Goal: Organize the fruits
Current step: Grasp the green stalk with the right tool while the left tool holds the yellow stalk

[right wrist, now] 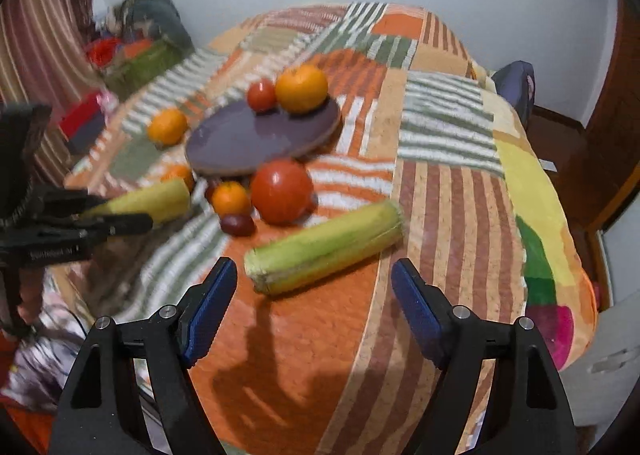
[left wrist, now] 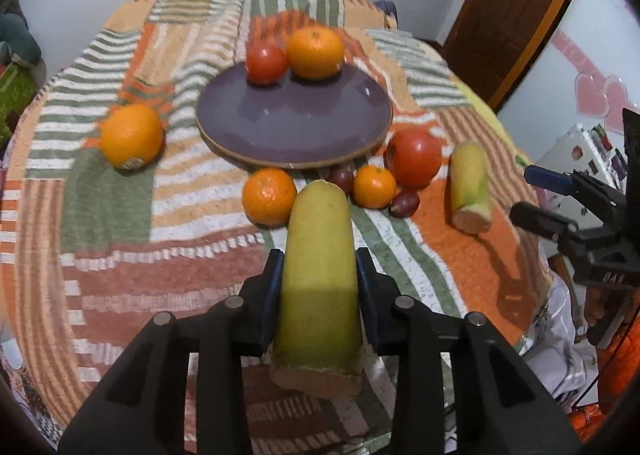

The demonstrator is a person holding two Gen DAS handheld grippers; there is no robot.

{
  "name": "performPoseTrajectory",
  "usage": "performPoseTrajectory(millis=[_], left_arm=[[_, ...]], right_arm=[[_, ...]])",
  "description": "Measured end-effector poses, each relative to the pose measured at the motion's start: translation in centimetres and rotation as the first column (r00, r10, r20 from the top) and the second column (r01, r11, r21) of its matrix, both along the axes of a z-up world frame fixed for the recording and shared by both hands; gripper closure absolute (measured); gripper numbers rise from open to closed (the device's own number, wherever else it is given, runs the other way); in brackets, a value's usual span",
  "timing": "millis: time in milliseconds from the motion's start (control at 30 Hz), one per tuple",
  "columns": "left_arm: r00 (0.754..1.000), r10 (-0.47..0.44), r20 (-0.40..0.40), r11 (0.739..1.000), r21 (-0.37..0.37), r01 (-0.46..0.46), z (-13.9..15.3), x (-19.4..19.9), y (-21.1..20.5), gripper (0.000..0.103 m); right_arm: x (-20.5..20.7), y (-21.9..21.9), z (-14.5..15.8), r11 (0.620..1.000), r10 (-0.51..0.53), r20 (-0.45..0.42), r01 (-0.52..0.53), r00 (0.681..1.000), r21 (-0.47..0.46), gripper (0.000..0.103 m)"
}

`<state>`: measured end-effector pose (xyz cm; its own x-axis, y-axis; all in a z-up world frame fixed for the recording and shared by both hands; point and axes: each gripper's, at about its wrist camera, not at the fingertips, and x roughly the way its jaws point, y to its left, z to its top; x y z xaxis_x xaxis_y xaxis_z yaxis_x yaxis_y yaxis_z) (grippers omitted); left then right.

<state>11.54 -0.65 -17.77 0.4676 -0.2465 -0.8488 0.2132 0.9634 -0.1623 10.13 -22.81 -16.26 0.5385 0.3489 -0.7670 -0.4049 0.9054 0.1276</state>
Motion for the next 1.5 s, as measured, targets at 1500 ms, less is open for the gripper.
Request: performPoseTrajectory(millis=[1500], left_arm=[[0.979,0.203,-0.026,0.976,0.087,-0.200,-4.0,2.5,7.0,0.065]], right_arm=[[6.0,1.2,-3.4,0.998,0.002,-0.184,-0.015,0.983,-0.069,0.027]])
